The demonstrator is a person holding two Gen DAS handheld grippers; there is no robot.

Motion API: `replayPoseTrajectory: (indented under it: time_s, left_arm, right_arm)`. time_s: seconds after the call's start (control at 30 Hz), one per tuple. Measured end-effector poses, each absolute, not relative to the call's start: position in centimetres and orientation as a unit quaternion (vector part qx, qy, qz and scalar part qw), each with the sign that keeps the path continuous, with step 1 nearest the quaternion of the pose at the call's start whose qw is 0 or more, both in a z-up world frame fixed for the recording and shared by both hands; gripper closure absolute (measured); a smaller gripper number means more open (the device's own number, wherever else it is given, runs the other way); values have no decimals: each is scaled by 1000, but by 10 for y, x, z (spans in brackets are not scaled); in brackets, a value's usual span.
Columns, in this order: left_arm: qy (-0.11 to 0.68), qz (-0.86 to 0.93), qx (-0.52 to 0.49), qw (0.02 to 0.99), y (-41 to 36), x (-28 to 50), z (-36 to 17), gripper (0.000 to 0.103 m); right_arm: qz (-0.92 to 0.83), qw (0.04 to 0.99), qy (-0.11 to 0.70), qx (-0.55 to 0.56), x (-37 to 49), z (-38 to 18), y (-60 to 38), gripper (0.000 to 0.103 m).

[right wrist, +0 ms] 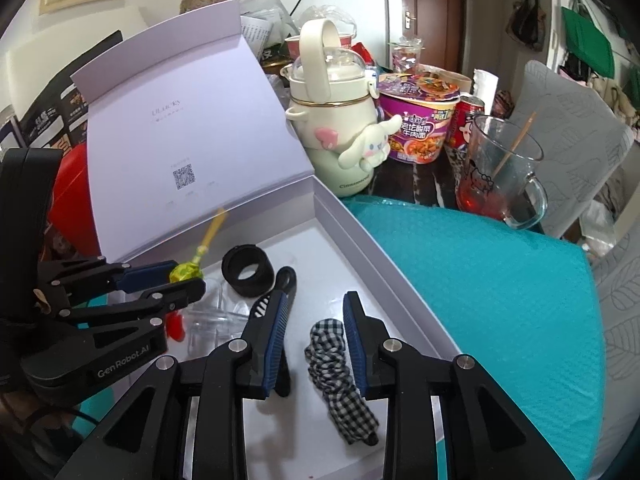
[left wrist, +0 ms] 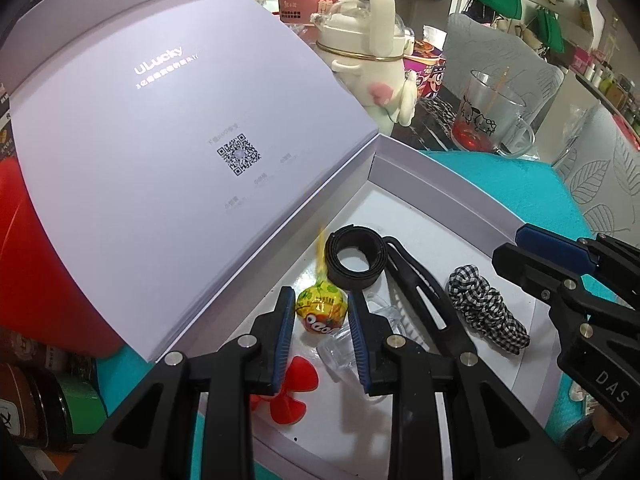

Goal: Organize rigid objects
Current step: 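Open both tools to release the toy and claw clip in the box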

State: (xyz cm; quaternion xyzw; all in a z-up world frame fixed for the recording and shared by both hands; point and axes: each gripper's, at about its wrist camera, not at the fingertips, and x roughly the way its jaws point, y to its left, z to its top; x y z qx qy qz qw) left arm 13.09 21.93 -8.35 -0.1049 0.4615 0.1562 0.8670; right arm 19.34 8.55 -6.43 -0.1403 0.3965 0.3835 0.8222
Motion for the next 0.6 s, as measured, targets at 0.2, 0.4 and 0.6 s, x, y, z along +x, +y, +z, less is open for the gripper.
replayPoseTrajectory:
  time_s: [0.2,0.4,0.6]
  left_arm:
    - [444,155,-99,877,217,125,-71,76]
    - [424,155,-98,887,219,119,-55,76]
    - [401,153,-91,898,215,109,-34,76]
  right_arm:
    - [383,827,389,-134,193,-57,81,74]
    - [388,828,381,-133,189,-51,80,74]
    - [404,829,368,-122,181,-37,74,74]
